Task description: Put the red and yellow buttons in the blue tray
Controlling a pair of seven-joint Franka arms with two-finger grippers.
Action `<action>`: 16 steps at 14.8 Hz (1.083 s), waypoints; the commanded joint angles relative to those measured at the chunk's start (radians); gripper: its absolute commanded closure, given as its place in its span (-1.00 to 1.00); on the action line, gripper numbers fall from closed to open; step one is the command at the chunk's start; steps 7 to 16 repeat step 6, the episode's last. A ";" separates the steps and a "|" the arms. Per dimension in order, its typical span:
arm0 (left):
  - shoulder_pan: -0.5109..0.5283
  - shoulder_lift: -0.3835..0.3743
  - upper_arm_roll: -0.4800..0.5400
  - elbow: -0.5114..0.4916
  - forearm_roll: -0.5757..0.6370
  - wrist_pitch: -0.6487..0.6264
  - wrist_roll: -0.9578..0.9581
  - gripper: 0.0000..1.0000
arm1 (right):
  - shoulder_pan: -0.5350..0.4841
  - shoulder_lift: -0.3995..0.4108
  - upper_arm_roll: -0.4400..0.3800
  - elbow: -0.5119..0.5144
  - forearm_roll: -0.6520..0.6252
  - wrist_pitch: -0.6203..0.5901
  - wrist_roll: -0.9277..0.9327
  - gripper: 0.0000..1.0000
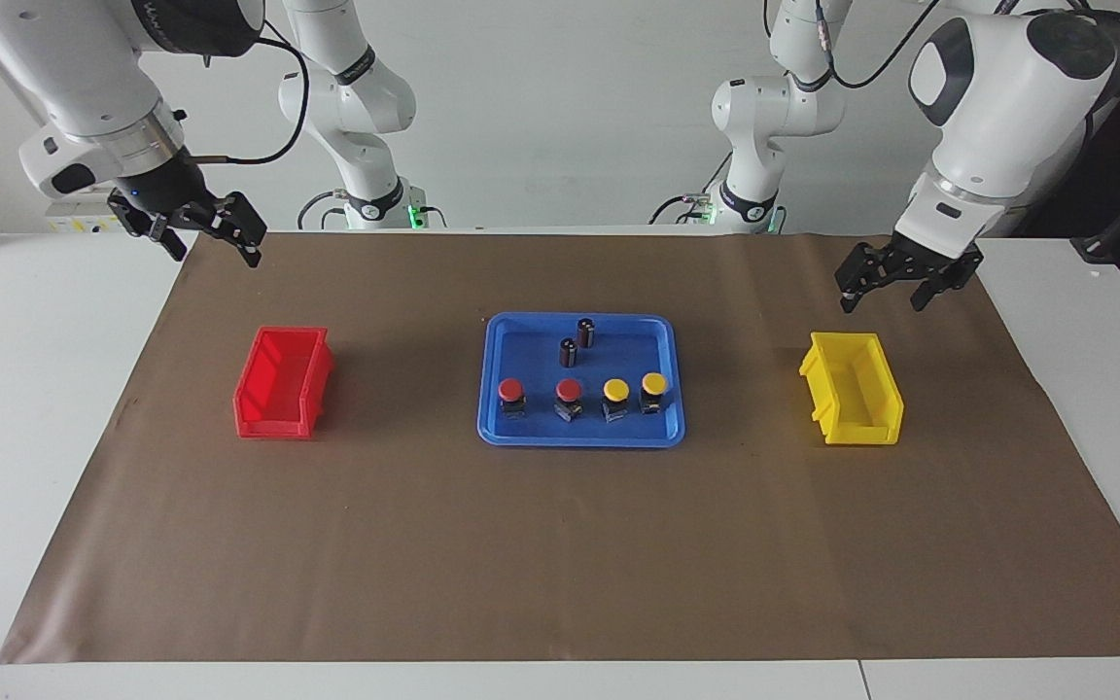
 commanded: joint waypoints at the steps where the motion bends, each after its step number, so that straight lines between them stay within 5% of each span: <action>1: 0.013 0.002 -0.004 0.065 -0.022 -0.088 0.036 -1.00 | -0.009 0.006 0.010 0.017 -0.030 -0.006 -0.031 -1.00; 16: 0.025 -0.022 -0.006 0.073 -0.014 -0.141 0.038 -1.00 | -0.009 0.005 0.017 0.015 -0.039 -0.006 -0.033 -1.00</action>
